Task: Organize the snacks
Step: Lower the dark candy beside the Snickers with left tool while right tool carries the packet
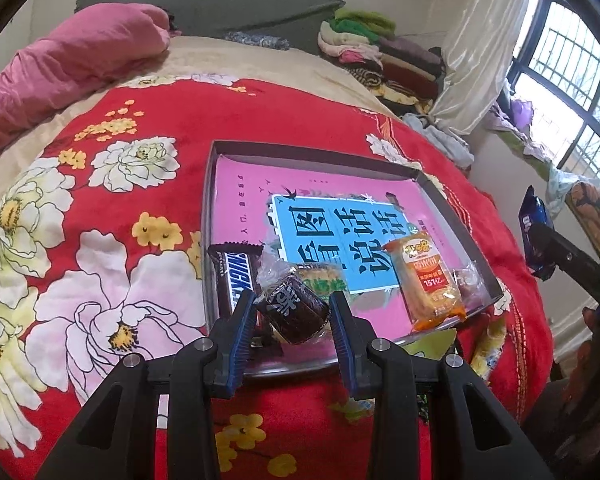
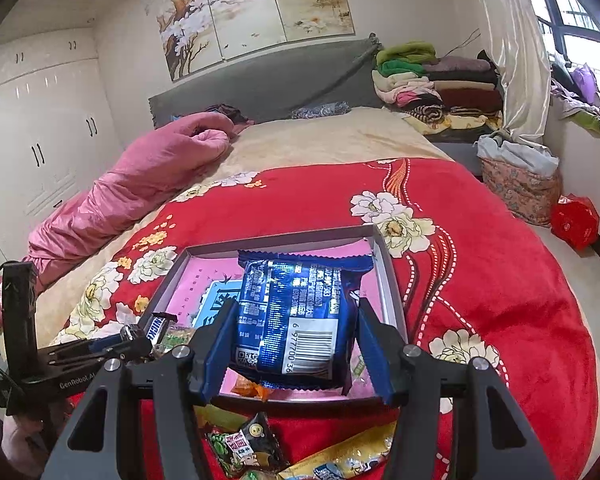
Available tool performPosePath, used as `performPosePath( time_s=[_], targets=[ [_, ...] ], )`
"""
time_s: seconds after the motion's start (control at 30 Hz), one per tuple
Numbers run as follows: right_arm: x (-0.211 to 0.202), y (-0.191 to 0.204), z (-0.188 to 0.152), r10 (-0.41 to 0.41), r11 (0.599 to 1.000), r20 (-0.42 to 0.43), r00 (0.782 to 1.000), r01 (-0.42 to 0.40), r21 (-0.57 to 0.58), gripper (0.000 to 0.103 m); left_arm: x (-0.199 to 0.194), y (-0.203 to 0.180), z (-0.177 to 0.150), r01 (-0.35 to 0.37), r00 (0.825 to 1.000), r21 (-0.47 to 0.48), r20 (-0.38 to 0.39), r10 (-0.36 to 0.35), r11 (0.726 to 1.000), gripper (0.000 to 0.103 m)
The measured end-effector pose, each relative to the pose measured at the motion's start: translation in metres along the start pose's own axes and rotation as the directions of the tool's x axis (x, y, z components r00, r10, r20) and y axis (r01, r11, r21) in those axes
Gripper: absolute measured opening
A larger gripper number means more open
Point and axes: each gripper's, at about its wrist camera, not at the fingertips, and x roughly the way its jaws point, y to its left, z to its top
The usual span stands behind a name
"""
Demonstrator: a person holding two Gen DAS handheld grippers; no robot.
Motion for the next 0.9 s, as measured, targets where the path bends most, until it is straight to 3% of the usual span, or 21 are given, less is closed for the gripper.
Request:
performPosePath(
  time_s=[0.53, 0.9],
  targets=[
    [0.013, -0.011, 0.0, 0.023, 1.0, -0.003, 1.0, -0.023, 0.013, 0.058, 0.015, 0.001, -0.007, -0.051, 0.998, 0.005, -0.038, 0.051, 0.999, 0.038],
    [0.019, -0.024, 0.002, 0.016, 0.999, -0.023, 1.0, -0.015, 0.049, 0.058, 0.022, -0.02, -0.01, -0.085, 0.994, 0.026, -0.063, 0.087, 0.996, 0.038]
  ],
)
